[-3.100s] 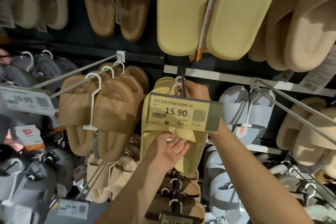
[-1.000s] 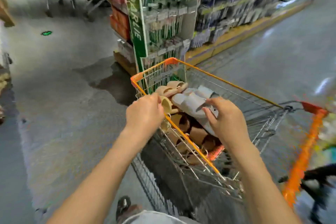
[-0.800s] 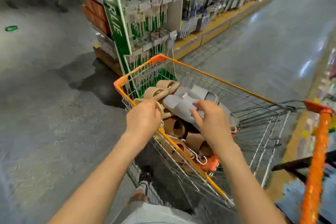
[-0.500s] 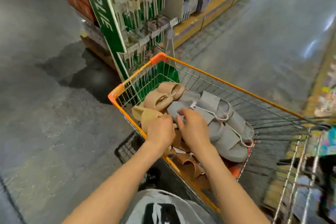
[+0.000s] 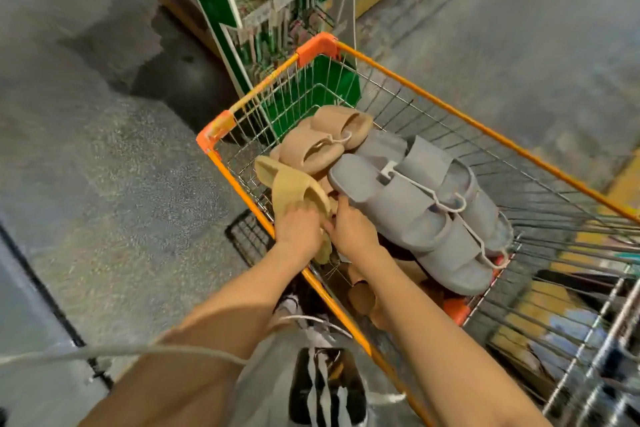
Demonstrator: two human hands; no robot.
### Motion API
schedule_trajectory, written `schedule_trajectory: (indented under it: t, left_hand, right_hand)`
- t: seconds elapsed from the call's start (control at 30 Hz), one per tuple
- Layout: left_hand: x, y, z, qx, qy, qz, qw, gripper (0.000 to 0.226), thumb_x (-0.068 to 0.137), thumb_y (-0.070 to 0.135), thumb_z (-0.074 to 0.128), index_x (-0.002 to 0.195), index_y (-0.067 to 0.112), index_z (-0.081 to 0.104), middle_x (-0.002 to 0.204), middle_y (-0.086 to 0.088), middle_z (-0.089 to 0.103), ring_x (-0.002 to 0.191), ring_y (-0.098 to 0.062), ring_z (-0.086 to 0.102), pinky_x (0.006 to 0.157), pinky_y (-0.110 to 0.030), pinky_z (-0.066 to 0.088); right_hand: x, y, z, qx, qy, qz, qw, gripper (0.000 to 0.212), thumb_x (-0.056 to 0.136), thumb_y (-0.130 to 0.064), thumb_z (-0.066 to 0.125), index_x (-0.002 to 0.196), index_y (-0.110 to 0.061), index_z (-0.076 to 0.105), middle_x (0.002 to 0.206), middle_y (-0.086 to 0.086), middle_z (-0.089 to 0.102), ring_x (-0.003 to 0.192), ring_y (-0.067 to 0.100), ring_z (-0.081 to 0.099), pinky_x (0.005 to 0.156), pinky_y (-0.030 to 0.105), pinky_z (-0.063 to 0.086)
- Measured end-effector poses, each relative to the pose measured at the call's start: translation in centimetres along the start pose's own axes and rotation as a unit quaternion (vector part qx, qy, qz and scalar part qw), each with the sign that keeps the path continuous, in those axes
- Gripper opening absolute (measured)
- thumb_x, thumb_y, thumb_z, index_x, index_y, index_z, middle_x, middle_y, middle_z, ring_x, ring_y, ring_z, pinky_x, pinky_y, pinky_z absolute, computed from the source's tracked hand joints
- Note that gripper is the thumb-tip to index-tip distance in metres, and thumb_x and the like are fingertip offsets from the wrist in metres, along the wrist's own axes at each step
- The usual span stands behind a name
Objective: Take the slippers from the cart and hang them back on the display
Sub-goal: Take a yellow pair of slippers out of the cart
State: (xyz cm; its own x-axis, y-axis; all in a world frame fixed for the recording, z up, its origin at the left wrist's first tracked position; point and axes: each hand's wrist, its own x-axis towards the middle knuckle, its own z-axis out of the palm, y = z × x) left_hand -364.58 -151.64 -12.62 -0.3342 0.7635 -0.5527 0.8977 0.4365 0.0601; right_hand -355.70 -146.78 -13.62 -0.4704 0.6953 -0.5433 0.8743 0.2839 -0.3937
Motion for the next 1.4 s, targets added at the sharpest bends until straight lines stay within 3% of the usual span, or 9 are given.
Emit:
schedule_trajectory:
  t: [0.13, 0.23, 0.47, 0.57, 0.63, 0.8, 0.97, 1.17, 1.4]
  left_hand:
    - [2.0, -0.5, 1.7, -0.002, -0.06, -0.013, 0.998, 0.055, 0.09, 0.027, 0.052, 0.139, 0.011, 0.032, 0.132, -0.013, 0.047, 0.123, -0.029, 0.044, 0.098, -0.041, 0.036]
    - [2.9, -0.6, 2.0, 0.024, -0.09, 0.0, 0.996, 0.062, 0.089, 0.029, 0.055, 0.141, 0.01, 0.027, 0.132, -0.014, 0.044, 0.123, -0.031, 0.044, 0.096, -0.043, 0.037]
    - [5.4, -0.6, 2.6, 0.07, -0.056, 0.035, 0.995, 0.052, 0.083, 0.018, 0.06, 0.129, 0.01, 0.038, 0.131, -0.013, 0.038, 0.121, -0.029, 0.041, 0.093, -0.041, 0.042]
    - [5.9, -0.1, 3.2, 0.064, -0.031, 0.024, 0.997, 0.042, 0.088, 0.014, 0.052, 0.128, 0.007, 0.039, 0.131, -0.014, 0.037, 0.121, -0.028, 0.038, 0.092, -0.038, 0.04]
    - [6.1, 0.0, 3.5, 0.056, -0.014, 0.012, 0.998, 0.037, 0.092, 0.012, 0.044, 0.129, 0.006, 0.038, 0.133, -0.013, 0.035, 0.122, -0.027, 0.036, 0.092, -0.037, 0.039]
    - [6.4, -0.6, 3.5, 0.034, -0.037, -0.007, 0.999, 0.055, 0.09, 0.028, 0.052, 0.136, 0.005, 0.032, 0.136, -0.011, 0.031, 0.126, -0.026, 0.033, 0.094, -0.036, 0.039]
    - [5.6, -0.8, 3.5, -0.005, -0.033, -0.042, 0.999, 0.059, 0.089, 0.029, 0.056, 0.137, 0.007, 0.029, 0.138, -0.01, 0.034, 0.124, -0.027, 0.041, 0.09, -0.038, 0.045]
    - [5.6, -0.9, 0.3, -0.032, -0.008, -0.044, 0.998, 0.065, 0.087, 0.036, 0.059, 0.136, 0.01, 0.025, 0.133, -0.008, 0.035, 0.121, -0.027, 0.043, 0.087, -0.039, 0.046]
    - [3.8, -0.6, -6.7, -0.093, 0.09, -0.064, 0.99, 0.058, 0.087, 0.032, 0.057, 0.135, 0.01, 0.03, 0.133, -0.009, 0.036, 0.12, -0.03, 0.042, 0.089, -0.041, 0.046]
  right_hand:
    - [1.4, 1.4, 2.3, -0.028, -0.064, 0.025, 0.997, 0.054, 0.09, -0.032, 0.055, 0.127, -0.001, 0.03, 0.117, 0.019, 0.058, 0.103, 0.037, 0.059, 0.072, 0.041, 0.044]
    - [2.4, 2.0, 3.5, -0.008, -0.09, 0.053, 0.995, 0.058, 0.09, -0.032, 0.055, 0.132, -0.004, 0.027, 0.122, 0.019, 0.054, 0.107, 0.035, 0.056, 0.078, 0.042, 0.046]
    - [4.7, 3.0, 5.9, 0.015, -0.09, 0.062, 0.994, 0.072, 0.09, -0.024, 0.054, 0.144, -0.006, 0.01, 0.131, 0.019, 0.048, 0.106, 0.035, 0.057, 0.079, 0.043, 0.049]
    - [5.6, 3.0, 6.7, 0.011, -0.073, 0.046, 0.996, 0.073, 0.092, -0.019, 0.048, 0.147, -0.012, 0.0, 0.124, 0.017, 0.054, 0.097, 0.031, 0.061, 0.072, 0.04, 0.049]
    - [5.6, 2.8, 6.8, 0.046, -0.047, 0.035, 0.997, 0.074, 0.092, -0.017, 0.046, 0.147, -0.023, -0.002, 0.125, 0.015, 0.053, 0.096, 0.03, 0.061, 0.076, 0.043, 0.053]
    - [5.6, 1.7, 5.5, 0.111, -0.014, -0.035, 0.993, 0.06, 0.092, -0.028, 0.043, 0.142, -0.036, 0.011, 0.126, 0.013, 0.053, 0.102, 0.032, 0.059, 0.085, 0.048, 0.051]
    - [6.3, 0.2, 1.9, 0.029, -0.007, -0.111, 0.993, 0.057, 0.092, -0.02, 0.047, 0.143, -0.017, 0.023, 0.118, 0.016, 0.057, 0.1, 0.034, 0.058, 0.082, 0.041, 0.051]
    - [5.9, -1.6, -3.8, -0.032, 0.024, -0.16, 0.986, 0.032, 0.088, -0.011, 0.05, 0.12, -0.006, 0.046, 0.115, 0.017, 0.056, 0.096, 0.038, 0.058, 0.075, 0.043, 0.049]
    - [4.5, -5.4, -10.7, -0.071, 0.101, -0.208, 0.97, 0.02, 0.085, -0.001, 0.047, 0.103, -0.003, 0.055, 0.097, 0.017, 0.063, 0.089, 0.034, 0.061, 0.073, 0.041, 0.05]
